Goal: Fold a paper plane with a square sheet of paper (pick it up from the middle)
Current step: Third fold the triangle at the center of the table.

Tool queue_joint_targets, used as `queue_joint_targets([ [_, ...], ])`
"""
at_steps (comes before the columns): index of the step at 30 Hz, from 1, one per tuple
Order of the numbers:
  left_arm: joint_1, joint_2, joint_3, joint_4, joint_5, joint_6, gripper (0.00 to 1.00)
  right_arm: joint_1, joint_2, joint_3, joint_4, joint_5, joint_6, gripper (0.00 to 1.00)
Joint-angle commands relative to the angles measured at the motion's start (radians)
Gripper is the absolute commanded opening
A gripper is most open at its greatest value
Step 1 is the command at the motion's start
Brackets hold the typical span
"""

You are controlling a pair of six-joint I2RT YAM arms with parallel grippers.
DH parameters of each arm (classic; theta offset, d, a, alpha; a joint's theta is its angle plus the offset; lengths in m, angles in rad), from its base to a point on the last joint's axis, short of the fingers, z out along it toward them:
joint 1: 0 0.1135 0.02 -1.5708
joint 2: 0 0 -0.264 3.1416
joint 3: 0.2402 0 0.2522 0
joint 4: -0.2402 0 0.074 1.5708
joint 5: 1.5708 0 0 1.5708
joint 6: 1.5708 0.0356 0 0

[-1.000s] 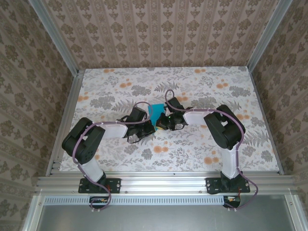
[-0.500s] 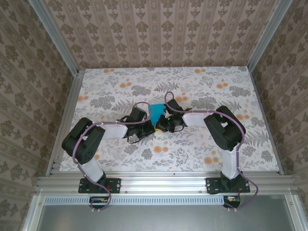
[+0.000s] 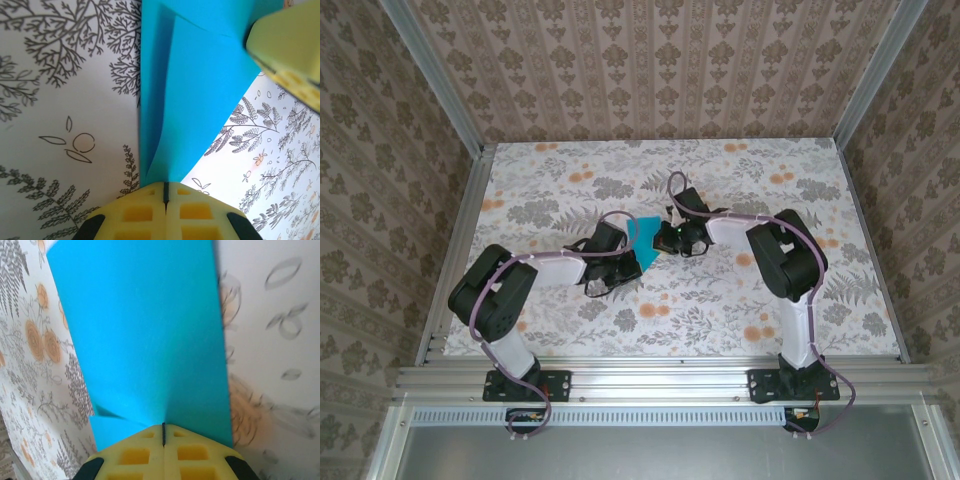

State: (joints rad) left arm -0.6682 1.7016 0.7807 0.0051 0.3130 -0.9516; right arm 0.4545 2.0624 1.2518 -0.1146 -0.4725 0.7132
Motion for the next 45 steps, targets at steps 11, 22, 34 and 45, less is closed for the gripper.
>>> queue_joint_targets([
  [11, -0.007, 0.036, 0.000, -0.263, -0.074, 0.044, 0.00, -0.022, -0.153, -0.034, 0.030, -0.076, -0.061, 0.08],
  [22, -0.007, 0.041, 0.013, -0.264, -0.077, 0.040, 0.00, 0.078, -0.126, -0.160, 0.115, -0.114, 0.034, 0.08],
  [34, -0.007, 0.033, 0.009, -0.287, -0.067, 0.065, 0.00, -0.015, -0.007, -0.078, 0.046, -0.044, -0.022, 0.07],
  [45, -0.006, -0.012, 0.019, -0.278, -0.034, 0.113, 0.00, -0.101, -0.058, -0.008, -0.038, 0.029, -0.073, 0.08],
])
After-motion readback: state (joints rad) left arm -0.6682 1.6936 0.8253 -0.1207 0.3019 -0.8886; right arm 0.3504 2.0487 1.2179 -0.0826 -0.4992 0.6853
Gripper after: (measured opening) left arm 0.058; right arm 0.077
